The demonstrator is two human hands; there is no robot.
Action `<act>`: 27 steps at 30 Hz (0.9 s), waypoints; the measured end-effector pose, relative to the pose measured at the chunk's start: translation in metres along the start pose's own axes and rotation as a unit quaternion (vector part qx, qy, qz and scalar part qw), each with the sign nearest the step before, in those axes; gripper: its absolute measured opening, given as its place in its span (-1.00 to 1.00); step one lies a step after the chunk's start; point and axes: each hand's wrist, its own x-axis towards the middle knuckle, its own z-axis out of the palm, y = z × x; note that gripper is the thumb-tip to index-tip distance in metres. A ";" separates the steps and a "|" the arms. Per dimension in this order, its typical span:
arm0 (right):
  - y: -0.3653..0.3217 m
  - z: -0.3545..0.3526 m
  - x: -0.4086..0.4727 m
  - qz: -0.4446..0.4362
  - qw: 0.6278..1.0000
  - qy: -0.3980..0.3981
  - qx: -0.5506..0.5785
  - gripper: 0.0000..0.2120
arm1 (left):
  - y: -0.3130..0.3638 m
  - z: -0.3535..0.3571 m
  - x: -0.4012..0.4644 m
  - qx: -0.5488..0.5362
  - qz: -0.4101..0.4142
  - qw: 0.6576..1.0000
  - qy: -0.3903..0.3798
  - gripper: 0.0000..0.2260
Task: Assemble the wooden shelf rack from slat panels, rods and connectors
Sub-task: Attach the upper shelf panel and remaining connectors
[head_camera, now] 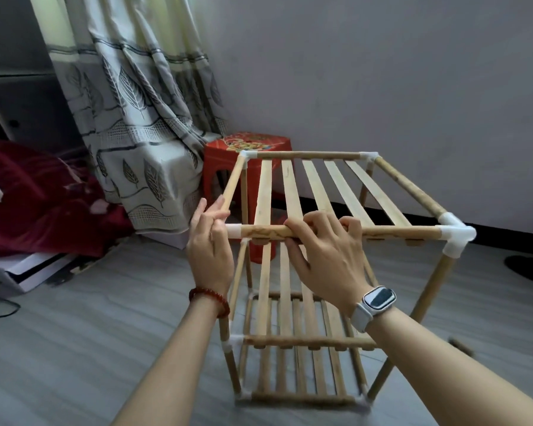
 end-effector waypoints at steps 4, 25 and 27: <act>0.008 0.013 0.001 -0.011 0.999 0.050 -0.016 -0.76 | -0.013 0.013 0.001 -0.045 0.039 0.997 0.055 -0.79; 0.114 -0.061 -0.033 0.284 0.950 -0.120 -0.045 -0.48 | 0.024 0.019 -0.017 0.382 0.247 0.884 -0.105 -0.64; 0.110 -0.053 -0.037 0.287 0.952 -0.103 -0.003 -0.47 | 0.011 0.018 -0.012 0.387 0.257 0.881 -0.086 -0.66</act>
